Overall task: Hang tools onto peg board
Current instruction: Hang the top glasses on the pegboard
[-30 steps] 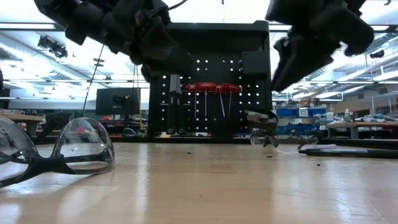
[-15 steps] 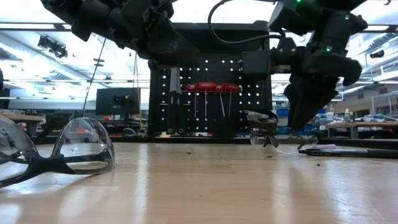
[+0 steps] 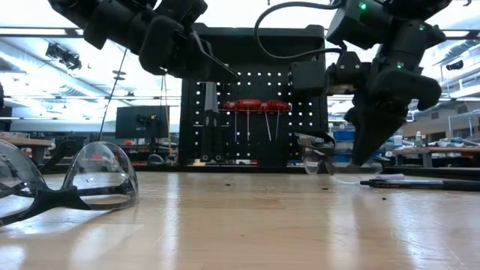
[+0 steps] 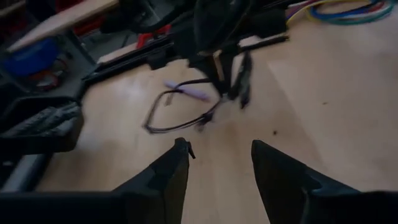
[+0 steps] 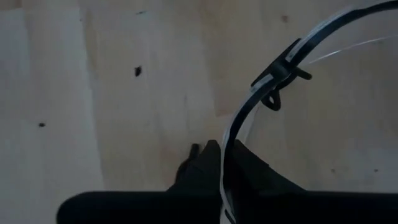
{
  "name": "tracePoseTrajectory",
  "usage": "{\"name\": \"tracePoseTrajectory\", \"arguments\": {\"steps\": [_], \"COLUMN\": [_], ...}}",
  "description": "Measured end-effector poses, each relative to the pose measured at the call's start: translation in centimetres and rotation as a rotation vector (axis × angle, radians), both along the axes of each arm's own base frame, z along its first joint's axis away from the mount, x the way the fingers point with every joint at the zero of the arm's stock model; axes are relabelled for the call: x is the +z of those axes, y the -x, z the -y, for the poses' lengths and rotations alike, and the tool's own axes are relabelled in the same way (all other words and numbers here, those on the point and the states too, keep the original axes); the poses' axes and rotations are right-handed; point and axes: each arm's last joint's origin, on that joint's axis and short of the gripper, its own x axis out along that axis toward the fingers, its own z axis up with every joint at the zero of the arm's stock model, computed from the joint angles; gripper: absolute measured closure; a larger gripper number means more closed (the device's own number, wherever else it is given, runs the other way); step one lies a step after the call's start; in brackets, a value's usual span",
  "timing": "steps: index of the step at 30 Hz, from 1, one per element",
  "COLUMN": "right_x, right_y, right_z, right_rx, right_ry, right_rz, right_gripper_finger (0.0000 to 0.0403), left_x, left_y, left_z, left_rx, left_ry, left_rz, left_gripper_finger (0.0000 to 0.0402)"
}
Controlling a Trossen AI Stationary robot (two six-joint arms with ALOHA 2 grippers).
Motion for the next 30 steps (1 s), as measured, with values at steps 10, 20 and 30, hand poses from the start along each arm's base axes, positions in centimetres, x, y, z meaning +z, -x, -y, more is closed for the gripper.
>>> {"name": "tracePoseTrajectory", "arguments": {"steps": [10, 20, 30], "right_x": [2.0, 6.1, 7.1], "right_y": [-1.5, -4.3, -5.0], "right_z": [-0.8, -1.1, -0.7], "right_rx": [0.037, 0.019, -0.036], "right_ry": [-0.237, -0.386, -0.507], "right_rz": [0.073, 0.269, 0.309], "right_gripper_finger": [0.0371, 0.0367, 0.0373], "left_x": [-1.4, -3.1, -3.8], "left_y": [-0.8, -3.2, -6.2], "left_z": [1.6, 3.4, 5.0], "left_rx": [-0.079, -0.111, -0.081], "left_ry": [-0.315, -0.398, -0.606], "left_rz": [-0.014, 0.055, -0.001], "left_gripper_finger": [0.0168, 0.0074, 0.0092]}}
